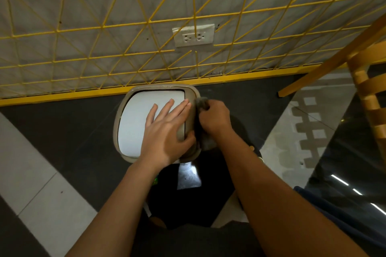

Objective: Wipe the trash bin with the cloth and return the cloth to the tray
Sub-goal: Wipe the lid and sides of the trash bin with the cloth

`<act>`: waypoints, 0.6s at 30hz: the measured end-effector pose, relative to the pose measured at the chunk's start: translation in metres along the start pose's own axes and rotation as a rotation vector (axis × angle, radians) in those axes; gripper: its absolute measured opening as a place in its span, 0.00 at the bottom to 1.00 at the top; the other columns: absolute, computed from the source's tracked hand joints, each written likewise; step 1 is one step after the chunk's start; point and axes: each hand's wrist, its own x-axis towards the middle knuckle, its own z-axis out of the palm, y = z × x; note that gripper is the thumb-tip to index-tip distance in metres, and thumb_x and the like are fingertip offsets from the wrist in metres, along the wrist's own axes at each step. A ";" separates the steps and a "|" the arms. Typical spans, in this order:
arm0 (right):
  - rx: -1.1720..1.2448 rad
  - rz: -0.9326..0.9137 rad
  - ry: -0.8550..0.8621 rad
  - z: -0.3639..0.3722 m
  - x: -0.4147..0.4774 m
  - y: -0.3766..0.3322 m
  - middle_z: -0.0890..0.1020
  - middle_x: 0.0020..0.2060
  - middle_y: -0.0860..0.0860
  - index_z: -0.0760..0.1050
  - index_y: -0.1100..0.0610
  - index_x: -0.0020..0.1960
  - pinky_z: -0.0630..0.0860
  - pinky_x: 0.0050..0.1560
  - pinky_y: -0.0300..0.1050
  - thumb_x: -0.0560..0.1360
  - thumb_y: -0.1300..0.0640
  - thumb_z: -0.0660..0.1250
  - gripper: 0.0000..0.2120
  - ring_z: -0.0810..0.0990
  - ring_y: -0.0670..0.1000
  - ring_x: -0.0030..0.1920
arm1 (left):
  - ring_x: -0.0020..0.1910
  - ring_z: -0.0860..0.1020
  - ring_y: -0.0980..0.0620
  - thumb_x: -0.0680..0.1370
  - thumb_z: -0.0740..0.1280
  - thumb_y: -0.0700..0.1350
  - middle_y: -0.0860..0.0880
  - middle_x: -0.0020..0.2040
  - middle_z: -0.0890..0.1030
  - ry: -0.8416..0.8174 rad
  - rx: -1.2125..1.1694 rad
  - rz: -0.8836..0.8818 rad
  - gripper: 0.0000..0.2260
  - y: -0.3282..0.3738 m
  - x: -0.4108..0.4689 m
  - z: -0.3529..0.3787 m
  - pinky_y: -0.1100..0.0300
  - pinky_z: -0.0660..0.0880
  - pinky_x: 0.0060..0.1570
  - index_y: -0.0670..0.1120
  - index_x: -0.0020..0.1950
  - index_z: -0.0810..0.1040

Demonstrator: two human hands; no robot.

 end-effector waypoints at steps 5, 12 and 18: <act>-0.041 -0.046 0.010 -0.004 0.024 -0.017 0.73 0.65 0.60 0.69 0.66 0.66 0.67 0.61 0.42 0.79 0.61 0.57 0.17 0.71 0.58 0.65 | 0.74 0.59 0.49 0.69 0.48 0.61 0.54 0.72 0.65 0.009 -0.015 0.015 0.33 0.001 0.003 -0.001 0.52 0.45 0.71 0.51 0.72 0.64; -0.031 -0.001 -0.007 0.003 -0.005 0.010 0.80 0.54 0.60 0.75 0.63 0.57 0.71 0.49 0.42 0.77 0.64 0.58 0.12 0.77 0.59 0.55 | 0.72 0.63 0.47 0.70 0.52 0.59 0.53 0.71 0.68 0.034 -0.020 0.012 0.31 -0.001 0.001 0.002 0.51 0.48 0.69 0.49 0.71 0.67; 0.030 0.038 -0.021 0.004 -0.015 0.016 0.81 0.50 0.60 0.77 0.63 0.53 0.70 0.45 0.42 0.75 0.66 0.58 0.11 0.78 0.59 0.52 | 0.72 0.62 0.49 0.69 0.52 0.59 0.55 0.71 0.67 0.043 -0.045 0.007 0.31 0.000 0.001 0.002 0.51 0.48 0.70 0.50 0.71 0.66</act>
